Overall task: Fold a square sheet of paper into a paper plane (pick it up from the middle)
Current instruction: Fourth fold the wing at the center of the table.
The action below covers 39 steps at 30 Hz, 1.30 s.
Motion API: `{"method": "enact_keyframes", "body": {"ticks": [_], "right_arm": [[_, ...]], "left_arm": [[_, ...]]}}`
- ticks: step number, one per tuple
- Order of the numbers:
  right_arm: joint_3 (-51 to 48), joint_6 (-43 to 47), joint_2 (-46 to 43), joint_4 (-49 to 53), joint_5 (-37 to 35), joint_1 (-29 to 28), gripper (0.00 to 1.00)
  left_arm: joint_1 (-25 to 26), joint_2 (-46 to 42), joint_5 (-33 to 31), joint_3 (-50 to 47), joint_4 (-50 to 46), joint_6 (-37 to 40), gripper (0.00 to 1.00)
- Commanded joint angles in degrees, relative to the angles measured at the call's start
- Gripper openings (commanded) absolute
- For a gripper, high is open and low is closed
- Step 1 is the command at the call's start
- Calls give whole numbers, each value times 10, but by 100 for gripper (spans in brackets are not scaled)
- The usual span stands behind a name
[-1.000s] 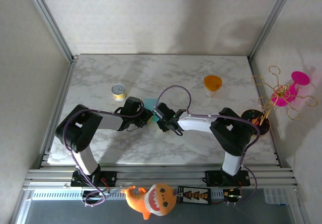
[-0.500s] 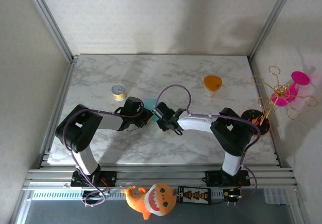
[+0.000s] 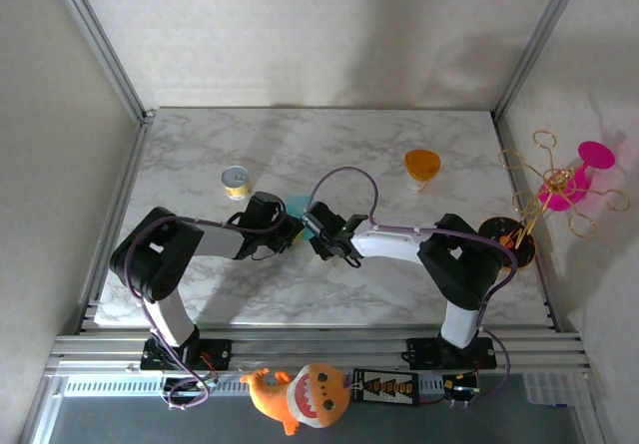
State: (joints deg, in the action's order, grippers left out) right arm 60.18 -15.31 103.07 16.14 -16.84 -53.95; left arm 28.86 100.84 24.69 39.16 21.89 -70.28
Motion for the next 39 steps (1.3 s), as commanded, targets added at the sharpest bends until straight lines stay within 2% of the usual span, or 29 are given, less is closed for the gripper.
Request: {"method": "enact_keyframes", "body": {"ticks": [1, 16, 23, 28, 35, 39], "right_arm": [[10, -3, -4, 6, 2, -8, 21], [-1, 1, 11, -11, 37, -6, 13], [-6, 4, 0, -10, 41, 2, 13], [-15, 31, -9, -22, 106, 20, 13], [-20, 59, -8, -36, 202, 52, 13], [-19, 68, -3, -39, 227, 62, 13]], "left_arm": [[8, 7, 4, -4, -29, 11, 16], [8, -11, 1, -6, -29, 7, 16], [5, -45, -21, 8, -85, 29, 20], [5, -67, -38, 10, -100, 53, 24], [6, -97, -36, -27, -48, 57, 26], [11, -91, -27, -26, -34, 60, 25]]}}
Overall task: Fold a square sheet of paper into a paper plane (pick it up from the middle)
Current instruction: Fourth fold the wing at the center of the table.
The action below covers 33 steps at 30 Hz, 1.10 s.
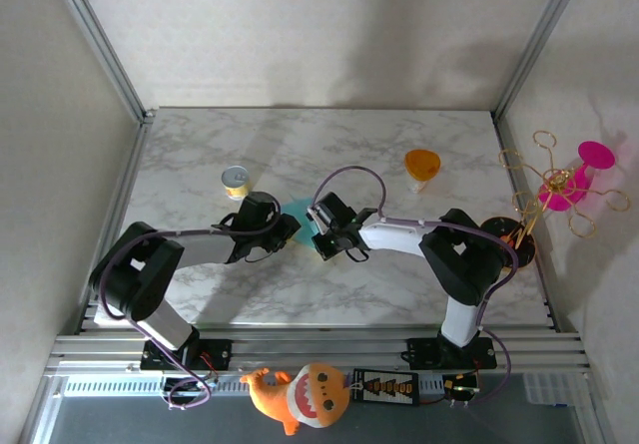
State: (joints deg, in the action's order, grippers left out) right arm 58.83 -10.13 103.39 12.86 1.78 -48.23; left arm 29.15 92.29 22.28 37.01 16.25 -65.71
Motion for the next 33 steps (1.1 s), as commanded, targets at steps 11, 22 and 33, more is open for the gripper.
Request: {"method": "enact_keyframes", "body": {"ticks": [11, 22, 33], "right_arm": [[-28, 53, -30, -51, 7, 4, 27], [-56, 105, -46, -127, -47, -16, 35], [-52, 120, -6, -130, -67, -27, 36]], "left_arm": [[11, 70, 6, 34, 13, 15, 20], [11, 75, 3, 32, -5, 10, 18], [11, 72, 4, 34, -12, 11, 19]]}}
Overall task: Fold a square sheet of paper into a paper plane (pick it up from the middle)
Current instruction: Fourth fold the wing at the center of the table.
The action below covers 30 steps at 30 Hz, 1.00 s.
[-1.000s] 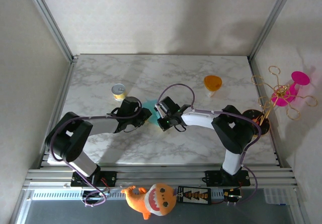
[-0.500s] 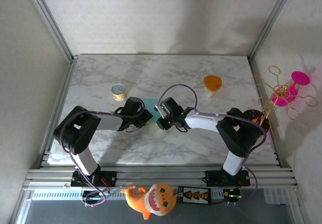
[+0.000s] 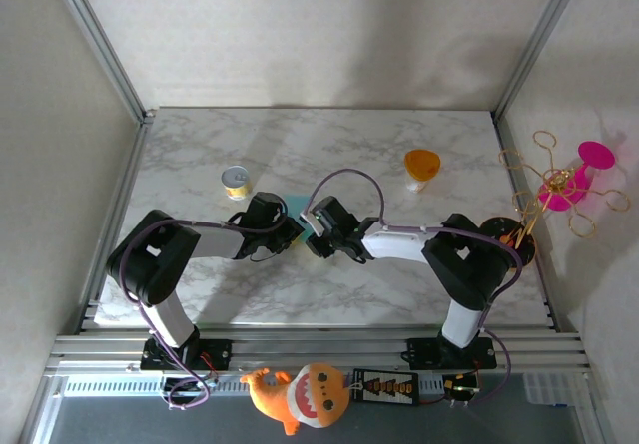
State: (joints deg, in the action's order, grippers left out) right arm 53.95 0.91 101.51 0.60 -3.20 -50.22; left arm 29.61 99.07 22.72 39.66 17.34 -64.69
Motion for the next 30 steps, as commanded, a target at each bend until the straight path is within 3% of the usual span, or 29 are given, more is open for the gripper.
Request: {"method": "enact_keyframes", "body": {"ticks": [1, 16, 30], "right_arm": [[-4, 9, 14, -7, -19, -6, 35], [-4, 18, 20, -12, -18, -6, 13], [-26, -27, 16, -25, 88, 30, 11]], "left_arm": [[6, 4, -1, 8, -23, 1, 19], [6, -5, -2, 9, -32, 0, 19], [6, -53, -21, 6, -56, 13, 21]]}}
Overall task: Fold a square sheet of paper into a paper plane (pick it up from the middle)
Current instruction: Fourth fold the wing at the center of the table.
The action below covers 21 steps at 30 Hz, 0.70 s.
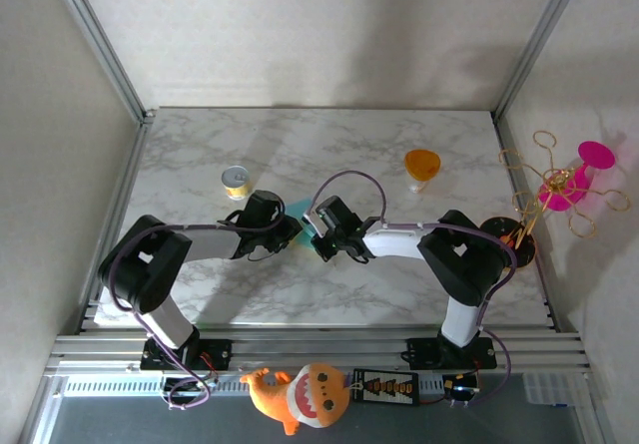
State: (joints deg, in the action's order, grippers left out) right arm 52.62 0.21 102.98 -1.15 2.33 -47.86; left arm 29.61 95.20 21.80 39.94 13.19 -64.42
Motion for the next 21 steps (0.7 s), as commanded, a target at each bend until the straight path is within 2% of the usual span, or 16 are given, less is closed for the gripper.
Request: {"method": "enact_keyframes", "body": {"ticks": [1, 7, 21], "right_arm": [[-12, -23, 3, -6, 34, 7, 11], [-20, -51, 6, -10, 45, 12, 17], [-46, -112, 11, -42, 90, 34, 14]], "left_arm": [[6, -14, -11, 1, -14, 10, 21], [6, -2, -4, -2, -6, 7, 21], [7, 19, -2, -6, 2, 2, 21]]}}
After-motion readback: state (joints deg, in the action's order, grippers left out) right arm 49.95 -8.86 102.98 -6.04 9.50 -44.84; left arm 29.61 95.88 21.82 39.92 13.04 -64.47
